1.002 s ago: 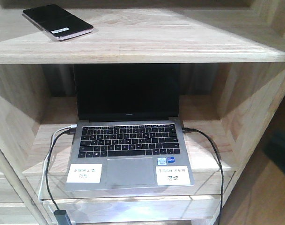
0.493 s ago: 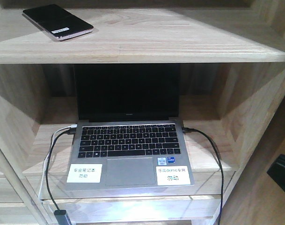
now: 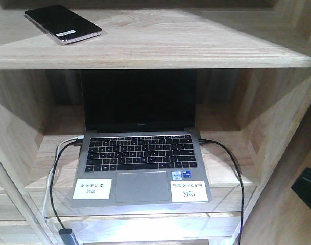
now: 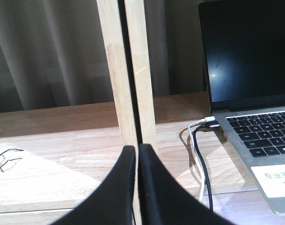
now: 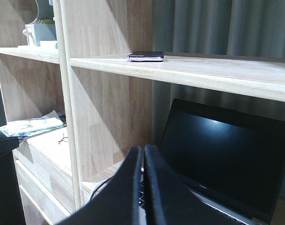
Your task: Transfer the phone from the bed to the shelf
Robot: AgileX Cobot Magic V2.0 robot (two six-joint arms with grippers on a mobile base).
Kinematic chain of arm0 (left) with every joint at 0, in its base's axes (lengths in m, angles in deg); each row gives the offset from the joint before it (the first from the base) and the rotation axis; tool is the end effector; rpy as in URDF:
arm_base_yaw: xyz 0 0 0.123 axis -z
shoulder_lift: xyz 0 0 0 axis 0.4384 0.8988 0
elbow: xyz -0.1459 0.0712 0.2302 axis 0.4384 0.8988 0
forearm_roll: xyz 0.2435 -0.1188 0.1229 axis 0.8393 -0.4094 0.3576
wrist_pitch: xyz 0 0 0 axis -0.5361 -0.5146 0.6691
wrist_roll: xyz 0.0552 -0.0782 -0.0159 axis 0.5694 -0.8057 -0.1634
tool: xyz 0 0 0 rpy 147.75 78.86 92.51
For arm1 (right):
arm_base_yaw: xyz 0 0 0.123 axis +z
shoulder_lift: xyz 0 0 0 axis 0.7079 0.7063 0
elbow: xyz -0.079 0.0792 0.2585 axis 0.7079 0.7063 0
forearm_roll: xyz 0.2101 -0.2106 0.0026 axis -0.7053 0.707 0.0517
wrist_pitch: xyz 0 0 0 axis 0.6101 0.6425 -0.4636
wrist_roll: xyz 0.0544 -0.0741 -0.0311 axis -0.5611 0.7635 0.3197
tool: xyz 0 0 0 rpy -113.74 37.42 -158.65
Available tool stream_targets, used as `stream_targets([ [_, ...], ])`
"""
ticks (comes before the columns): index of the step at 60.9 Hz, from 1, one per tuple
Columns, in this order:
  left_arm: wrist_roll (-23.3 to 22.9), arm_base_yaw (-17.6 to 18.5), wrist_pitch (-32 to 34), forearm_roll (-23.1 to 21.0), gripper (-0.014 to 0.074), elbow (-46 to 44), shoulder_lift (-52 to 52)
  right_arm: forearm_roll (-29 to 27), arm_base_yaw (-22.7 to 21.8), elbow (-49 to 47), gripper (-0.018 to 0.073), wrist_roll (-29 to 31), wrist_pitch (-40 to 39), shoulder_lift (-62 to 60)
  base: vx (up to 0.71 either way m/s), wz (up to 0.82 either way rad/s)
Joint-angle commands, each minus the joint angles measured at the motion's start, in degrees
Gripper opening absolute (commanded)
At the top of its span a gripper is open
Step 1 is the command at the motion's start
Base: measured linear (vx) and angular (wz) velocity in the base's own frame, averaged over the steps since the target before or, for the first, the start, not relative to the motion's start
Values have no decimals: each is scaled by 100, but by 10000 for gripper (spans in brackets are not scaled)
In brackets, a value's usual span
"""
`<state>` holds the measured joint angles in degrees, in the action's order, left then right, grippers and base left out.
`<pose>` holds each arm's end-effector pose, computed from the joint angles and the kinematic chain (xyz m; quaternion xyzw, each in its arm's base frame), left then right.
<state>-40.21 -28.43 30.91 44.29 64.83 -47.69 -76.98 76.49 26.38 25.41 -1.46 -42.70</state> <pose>0.1119 0.0043 0.1840 0.0316 0.7468 0.0531 0.6622 0.0932 0.0813 0.3273 -0.2500 0.6449 0.2772 0.6669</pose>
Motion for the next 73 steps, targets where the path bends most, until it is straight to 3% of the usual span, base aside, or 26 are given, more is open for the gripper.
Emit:
stream_targets([
  [1,-33,20,415,-52,1,-122,-77,-104,-21,-154,-8,13,-305,38,0,0],
  [10,-33,20,415,-52,1,-122,-77,110,-21,-154,-8,-33,-311,38,0,0],
  [15,-33,20,415,-52,1,-122,-77,510,-21,-154,-8,-425,-311,38,0,0],
  [21,-33,20,415,-52,1,-122,-77,1295,-21,-154,-8,-1458,-311,38,0,0],
  [33,-33,20,415,-52,1,-122,-77,3452,-21,-154,-8,-3926,-311,38,0,0],
  [41,-33,20,415,-52,1,-122,-77,4325,-21,-154,-8,-4953,-311,38,0,0],
  [55,-33,20,415,-52,1,-122,-77,4421,-91,-154,-8,-4984,-336,38,0,0],
  [63,-33,20,415,-52,1,-122,-77,4410,-706,-50,-8,-4460,-330,19,0,0],
  [73,-33,20,415,-52,1,-122,-77,4410,-1596,568,-8,-4335,-417,-236,0,0],
])
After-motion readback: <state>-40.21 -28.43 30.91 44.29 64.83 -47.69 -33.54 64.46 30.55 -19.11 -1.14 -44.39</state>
